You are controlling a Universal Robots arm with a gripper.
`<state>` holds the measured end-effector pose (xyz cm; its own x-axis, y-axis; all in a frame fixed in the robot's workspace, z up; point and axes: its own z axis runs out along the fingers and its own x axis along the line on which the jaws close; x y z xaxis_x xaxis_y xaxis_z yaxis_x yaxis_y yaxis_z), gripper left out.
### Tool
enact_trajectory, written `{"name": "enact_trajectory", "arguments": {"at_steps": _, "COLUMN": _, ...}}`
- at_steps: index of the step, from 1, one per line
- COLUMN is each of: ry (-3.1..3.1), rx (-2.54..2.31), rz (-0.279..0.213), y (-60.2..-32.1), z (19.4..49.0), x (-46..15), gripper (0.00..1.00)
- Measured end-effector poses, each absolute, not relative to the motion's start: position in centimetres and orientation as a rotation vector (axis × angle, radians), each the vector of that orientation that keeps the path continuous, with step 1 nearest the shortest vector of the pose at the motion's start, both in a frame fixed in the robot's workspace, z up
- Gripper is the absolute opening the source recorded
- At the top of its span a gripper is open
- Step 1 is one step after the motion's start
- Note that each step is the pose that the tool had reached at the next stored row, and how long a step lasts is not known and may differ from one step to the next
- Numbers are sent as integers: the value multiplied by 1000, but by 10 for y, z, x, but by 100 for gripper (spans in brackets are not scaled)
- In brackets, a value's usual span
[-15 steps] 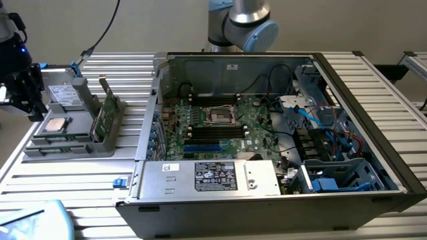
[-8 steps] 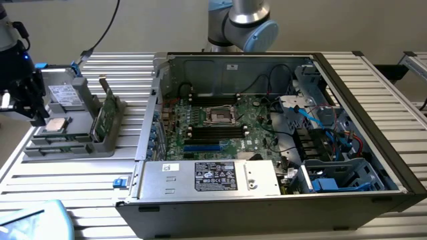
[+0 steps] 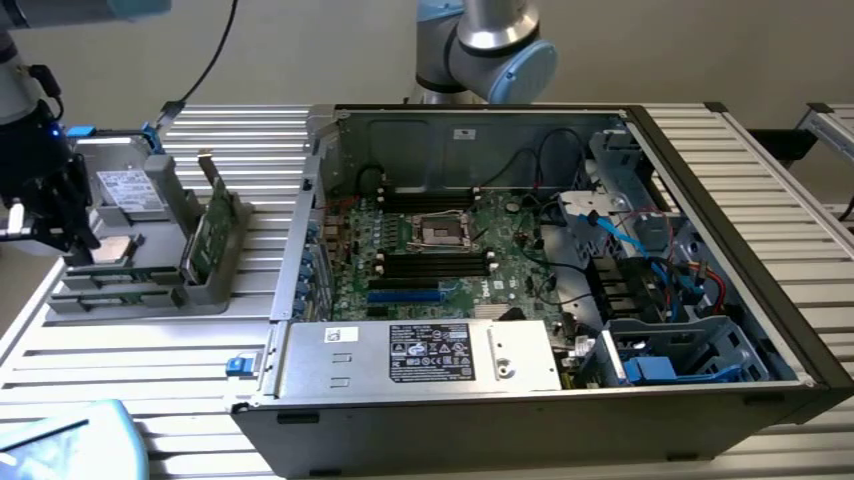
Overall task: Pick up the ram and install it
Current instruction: 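Pick up the ram and move it above insertion slot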
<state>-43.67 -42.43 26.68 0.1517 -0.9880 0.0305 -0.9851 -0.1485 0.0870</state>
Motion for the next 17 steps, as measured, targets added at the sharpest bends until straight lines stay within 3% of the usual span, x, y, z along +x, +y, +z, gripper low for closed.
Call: {"name": "enact_trajectory", "arguments": {"at_steps": 17, "ry": -1958, "rx": 2347, "rz": -51, "y": -434, "z": 236, "x": -440, "gripper": 31}}
